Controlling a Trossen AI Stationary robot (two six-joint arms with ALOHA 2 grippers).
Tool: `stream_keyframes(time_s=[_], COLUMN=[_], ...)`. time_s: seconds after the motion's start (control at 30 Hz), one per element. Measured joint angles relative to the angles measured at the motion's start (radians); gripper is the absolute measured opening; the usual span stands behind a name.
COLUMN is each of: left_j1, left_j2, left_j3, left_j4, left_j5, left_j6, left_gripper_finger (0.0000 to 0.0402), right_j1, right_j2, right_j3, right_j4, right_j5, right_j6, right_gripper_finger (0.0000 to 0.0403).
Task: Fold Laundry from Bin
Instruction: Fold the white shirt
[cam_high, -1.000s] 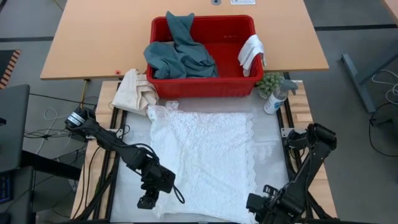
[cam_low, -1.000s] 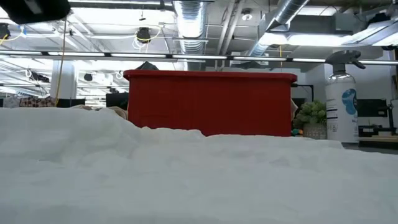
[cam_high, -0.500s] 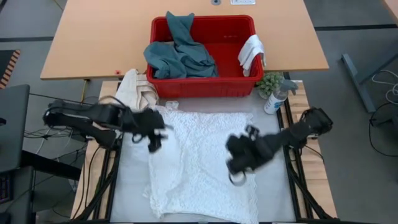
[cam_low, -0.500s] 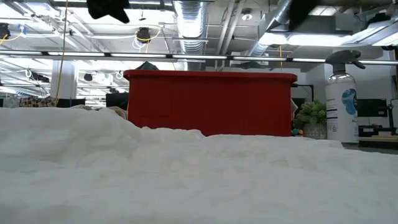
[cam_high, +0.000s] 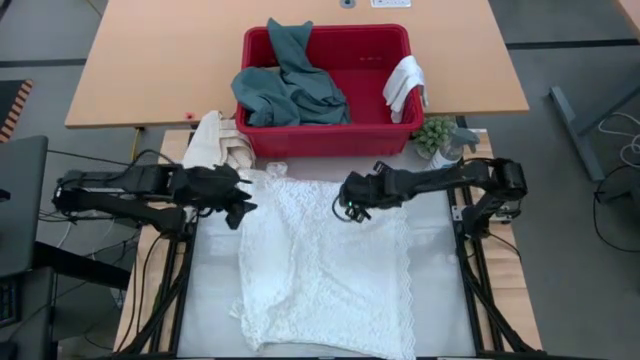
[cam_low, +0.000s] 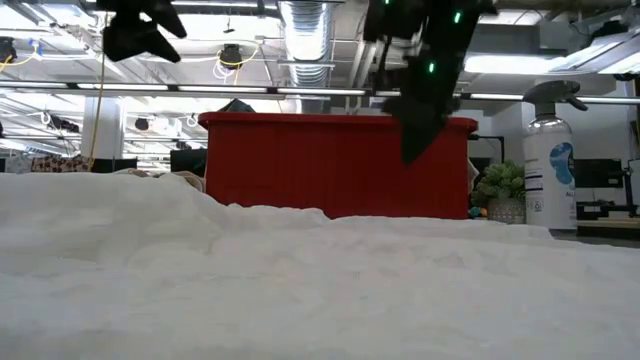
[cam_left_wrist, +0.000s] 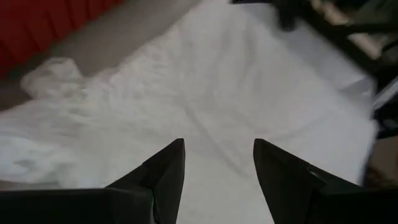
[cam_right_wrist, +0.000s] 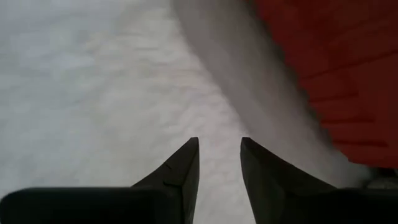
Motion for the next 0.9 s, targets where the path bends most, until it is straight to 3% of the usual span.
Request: stream_keyframes(time_s=[0.2, 0.33, 0.63, 0.9], left_j1=[-0.026, -0.026, -0.026, -0.026], left_j2=[-0.086, -0.084, -0.003, 0.040], left_j3=[-0.094, -0.142, -0.147, -0.147], left_j4=[0.129, 0.207, 0.231, 0.228], left_j5=[-0.102, -0.112, -0.113, -0.113], left_j6=[-0.114, -0.159, -0.174, -0.174], left_gripper_finger=[0.0178, 0.0178, 0.0178, 0.0178], right_j1=[-0.154, -0.213, -0.223, -0.230], right_j2=[0.001, 0.004, 0.004, 0.004], right_j3=[-0.113, -0.177, -0.272, -0.330], right_j4=[0.110, 0.184, 0.203, 0.022], right_j5=[-0.147, -0.221, -0.227, -0.185], right_j6=[-0.081, -0.100, -0.120, -0.046], right_gripper_finger=[0.0113, 0.0097, 0.0015, 0.0030])
